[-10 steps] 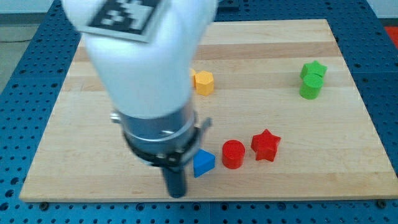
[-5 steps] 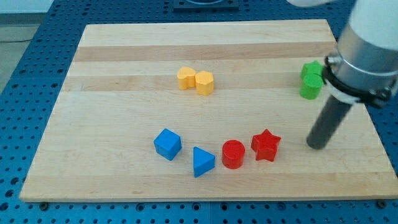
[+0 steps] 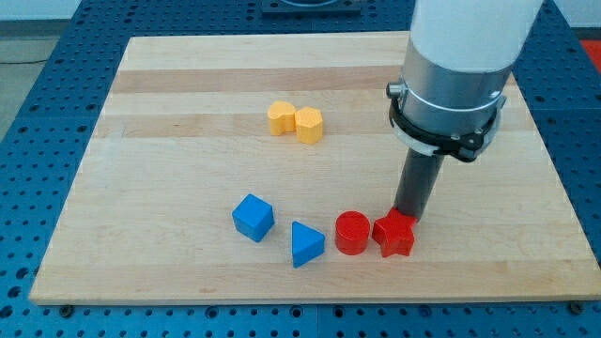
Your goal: Move the red circle to the top left of the red star
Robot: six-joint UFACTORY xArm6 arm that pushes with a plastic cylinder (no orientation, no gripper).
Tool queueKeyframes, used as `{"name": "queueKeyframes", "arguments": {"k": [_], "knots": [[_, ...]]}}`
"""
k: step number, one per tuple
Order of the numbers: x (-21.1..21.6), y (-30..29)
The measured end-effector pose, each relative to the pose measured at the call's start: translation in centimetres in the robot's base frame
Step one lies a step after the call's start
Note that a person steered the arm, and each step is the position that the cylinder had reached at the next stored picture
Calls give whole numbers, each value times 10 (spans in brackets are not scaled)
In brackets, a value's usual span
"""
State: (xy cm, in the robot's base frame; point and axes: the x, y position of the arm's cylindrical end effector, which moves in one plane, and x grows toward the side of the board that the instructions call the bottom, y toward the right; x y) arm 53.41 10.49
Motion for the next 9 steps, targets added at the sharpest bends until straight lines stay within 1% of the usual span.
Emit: {"name": "queueKeyframes", "arguments": {"k": [1,2,3,4,5,7,8,9], "knots": [[11,32],[50,57],[84,41],[84,-9],[76,-43],[34,-48],[24,-48],[37,-72]]}}
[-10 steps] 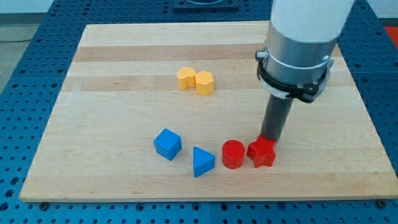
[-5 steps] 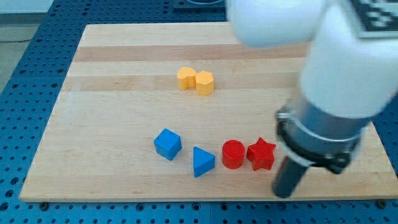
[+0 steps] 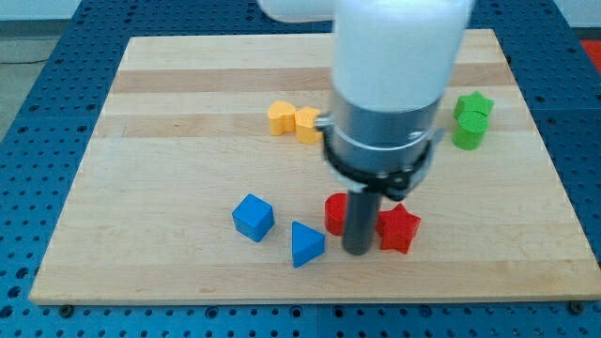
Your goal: Move the red circle to the top left of the red star
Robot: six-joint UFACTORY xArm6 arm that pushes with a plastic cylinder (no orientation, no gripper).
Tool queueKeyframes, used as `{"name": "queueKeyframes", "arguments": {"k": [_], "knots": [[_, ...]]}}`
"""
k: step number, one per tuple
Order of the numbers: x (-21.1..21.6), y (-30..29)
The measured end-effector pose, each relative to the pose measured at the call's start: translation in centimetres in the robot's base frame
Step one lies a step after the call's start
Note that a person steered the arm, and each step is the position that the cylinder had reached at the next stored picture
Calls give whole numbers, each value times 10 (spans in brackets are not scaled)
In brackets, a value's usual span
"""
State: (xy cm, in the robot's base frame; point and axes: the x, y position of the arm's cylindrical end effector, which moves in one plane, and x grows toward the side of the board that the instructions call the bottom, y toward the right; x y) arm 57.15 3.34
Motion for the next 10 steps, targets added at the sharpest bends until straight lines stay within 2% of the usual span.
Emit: {"name": "queueKeyframes", "arguments": {"k": [1,2,5,10], "knots": [[-2,-34],[-16,-39],[-60,3],[-66,14]]}}
